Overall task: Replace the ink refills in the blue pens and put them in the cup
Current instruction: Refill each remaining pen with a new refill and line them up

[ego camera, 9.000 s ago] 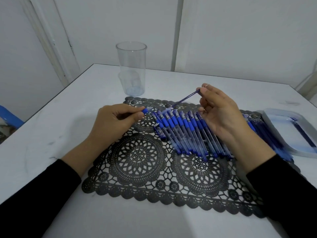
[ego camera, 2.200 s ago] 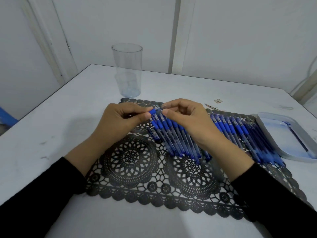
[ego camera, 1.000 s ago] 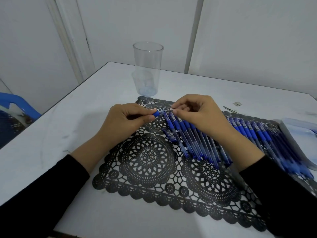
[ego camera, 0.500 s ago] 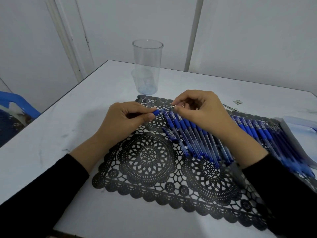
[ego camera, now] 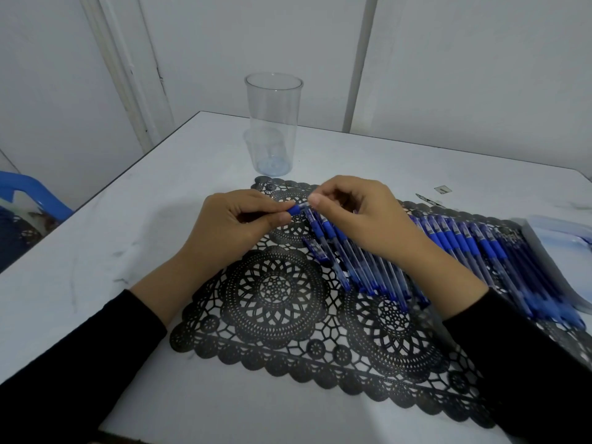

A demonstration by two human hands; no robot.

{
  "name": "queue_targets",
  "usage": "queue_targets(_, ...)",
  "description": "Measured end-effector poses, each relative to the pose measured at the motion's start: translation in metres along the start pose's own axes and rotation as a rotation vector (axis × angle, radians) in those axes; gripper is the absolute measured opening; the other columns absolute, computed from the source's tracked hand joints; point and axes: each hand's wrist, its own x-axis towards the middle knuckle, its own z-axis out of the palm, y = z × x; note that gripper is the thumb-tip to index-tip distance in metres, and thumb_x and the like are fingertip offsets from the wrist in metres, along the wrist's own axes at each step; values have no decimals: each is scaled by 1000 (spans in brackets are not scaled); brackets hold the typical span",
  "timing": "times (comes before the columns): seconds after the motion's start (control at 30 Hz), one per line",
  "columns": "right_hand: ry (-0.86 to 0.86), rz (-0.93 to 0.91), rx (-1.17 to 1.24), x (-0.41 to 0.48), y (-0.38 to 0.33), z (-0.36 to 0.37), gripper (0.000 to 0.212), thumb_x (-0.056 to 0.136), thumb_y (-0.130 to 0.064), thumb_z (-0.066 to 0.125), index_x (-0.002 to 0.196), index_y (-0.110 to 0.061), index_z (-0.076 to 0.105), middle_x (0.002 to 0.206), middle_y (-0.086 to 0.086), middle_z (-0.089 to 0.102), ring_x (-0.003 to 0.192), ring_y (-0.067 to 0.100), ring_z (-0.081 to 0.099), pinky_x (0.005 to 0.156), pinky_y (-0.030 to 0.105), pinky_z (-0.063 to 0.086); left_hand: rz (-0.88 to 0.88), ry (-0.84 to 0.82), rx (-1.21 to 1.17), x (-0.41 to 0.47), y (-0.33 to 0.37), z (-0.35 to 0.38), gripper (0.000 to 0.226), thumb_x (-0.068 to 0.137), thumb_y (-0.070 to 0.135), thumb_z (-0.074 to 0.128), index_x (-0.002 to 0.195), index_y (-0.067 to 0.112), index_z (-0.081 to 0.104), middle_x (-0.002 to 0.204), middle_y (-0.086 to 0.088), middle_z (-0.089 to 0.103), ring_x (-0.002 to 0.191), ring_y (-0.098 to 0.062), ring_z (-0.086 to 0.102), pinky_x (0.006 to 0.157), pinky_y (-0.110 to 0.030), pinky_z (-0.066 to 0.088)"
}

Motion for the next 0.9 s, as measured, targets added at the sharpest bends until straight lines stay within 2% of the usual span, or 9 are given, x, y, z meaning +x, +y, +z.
queue_targets(0.07, 7, -16, 53, 0, 0, -1, 11, 90, -24, 70, 100, -20, 68, 84, -6, 66, 68, 2, 53, 63, 17, 44, -4, 5, -7, 0, 0, 0, 30, 76, 27, 74, 104, 18, 76, 89, 11, 75, 79, -6, 69, 72, -14, 52)
queue_targets(0.13, -1, -31, 63, 0, 1, 0, 8, 90, -18, 69, 97, -19, 69, 80, -6, 64, 69, 6, 52, 64, 20, 45, -4, 14, -10, 0, 1, 0, 30, 75, 26, 75, 103, 17, 76, 88, 12, 75, 79, -4, 69, 73, -12, 51)
queue_targets(0.27, 16, -35, -12, -1, 2, 4, 11, 95, -29, 62, 93, -21, 70, 71, -10, 61, 61, 1, 50, 60, 20, 43, 4, 6, -2, 0, 1, -1, 30, 75, 26, 75, 103, 16, 77, 88, 11, 75, 79, -3, 69, 73, -12, 50)
queue_targets(0.4, 12, -43, 89, -2, 0, 2, 10, 90, -18, 69, 100, -20, 70, 82, -5, 65, 70, 8, 54, 64, 23, 45, 13, 8, -2, 1, 1, -1, 30, 76, 26, 75, 104, 17, 76, 88, 12, 75, 78, -5, 69, 73, -13, 51)
queue_targets(0.47, 6, -46, 55, -2, 0, 3, 4, 92, -21, 67, 94, -20, 70, 74, -10, 61, 65, 3, 51, 62, 18, 41, 20, 7, -1, 1, 1, -2, 29, 76, 27, 75, 103, 18, 76, 87, 13, 75, 79, -4, 69, 73, -13, 51)
queue_targets(0.53, 7, -49, -3, -2, 0, 5, 14, 95, -29, 62, 91, -19, 70, 70, -11, 59, 61, 1, 49, 60, 21, 41, 19, -3, -8, 0, 1, -2, 29, 76, 27, 75, 103, 19, 76, 88, 12, 76, 80, -4, 69, 73, -13, 51)
queue_targets(0.6, 6, -38, 38, -3, 0, 4, 12, 95, -29, 62, 97, -20, 69, 76, -10, 62, 65, 3, 51, 61, 26, 44, 16, 0, -9, 1, 1, -2, 27, 76, 28, 75, 102, 21, 76, 88, 12, 76, 78, -5, 69, 72, -13, 51)
queue_targets(0.7, 4, -51, 84, -3, 0, 2, 9, 92, -18, 66, 101, -18, 70, 78, -9, 61, 68, 6, 51, 63, 21, 44, -1, 11, -16, 1, 0, -3, 23, 76, 26, 76, 99, 24, 77, 89, 11, 76, 77, -7, 70, 72, -13, 52)
queue_targets(0.9, 11, -17, 64, -4, -2, 4, 11, 92, -27, 67, 97, -18, 69, 77, -9, 62, 66, 2, 53, 62, 22, 46, 0, 1, -7, 1, 1, -3, 26, 75, 28, 76, 100, 23, 77, 89, 15, 76, 79, -3, 70, 73, -13, 52)
